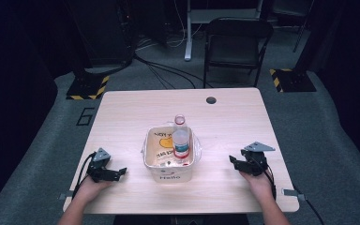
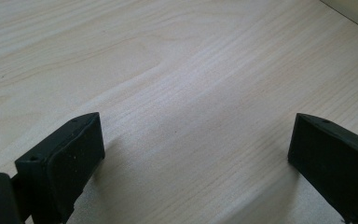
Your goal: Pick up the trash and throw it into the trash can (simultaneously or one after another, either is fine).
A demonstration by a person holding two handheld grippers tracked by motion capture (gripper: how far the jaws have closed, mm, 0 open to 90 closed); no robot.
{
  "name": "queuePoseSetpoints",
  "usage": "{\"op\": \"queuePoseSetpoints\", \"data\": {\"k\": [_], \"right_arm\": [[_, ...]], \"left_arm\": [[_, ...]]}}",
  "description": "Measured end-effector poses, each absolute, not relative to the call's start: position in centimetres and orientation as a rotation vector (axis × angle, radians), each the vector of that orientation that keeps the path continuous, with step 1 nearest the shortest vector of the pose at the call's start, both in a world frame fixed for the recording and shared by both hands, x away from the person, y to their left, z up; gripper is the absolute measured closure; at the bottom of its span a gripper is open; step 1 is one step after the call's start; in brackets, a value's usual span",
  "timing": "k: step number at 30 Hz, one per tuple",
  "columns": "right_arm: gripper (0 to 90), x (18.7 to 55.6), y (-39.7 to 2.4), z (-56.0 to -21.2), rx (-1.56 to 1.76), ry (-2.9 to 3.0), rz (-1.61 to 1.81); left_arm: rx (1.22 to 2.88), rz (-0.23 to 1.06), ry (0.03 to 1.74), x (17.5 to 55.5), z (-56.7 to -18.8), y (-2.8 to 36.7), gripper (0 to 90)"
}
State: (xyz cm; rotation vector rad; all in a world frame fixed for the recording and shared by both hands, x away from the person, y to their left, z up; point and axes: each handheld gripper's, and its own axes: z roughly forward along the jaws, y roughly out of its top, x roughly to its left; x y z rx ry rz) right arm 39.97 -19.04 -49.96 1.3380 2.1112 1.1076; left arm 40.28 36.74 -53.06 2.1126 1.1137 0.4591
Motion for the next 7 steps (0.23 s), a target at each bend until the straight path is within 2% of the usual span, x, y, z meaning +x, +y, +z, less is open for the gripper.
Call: {"op": "queuePoseSetpoints", "data": {"k": [7], "right_arm": [[38.2,39.77,-19.66,-50.41,1.383,2.07,1.12]], "left_arm": [[2.101,0.463,1.118,40.3,-53.12,36.67,3.3]]}}
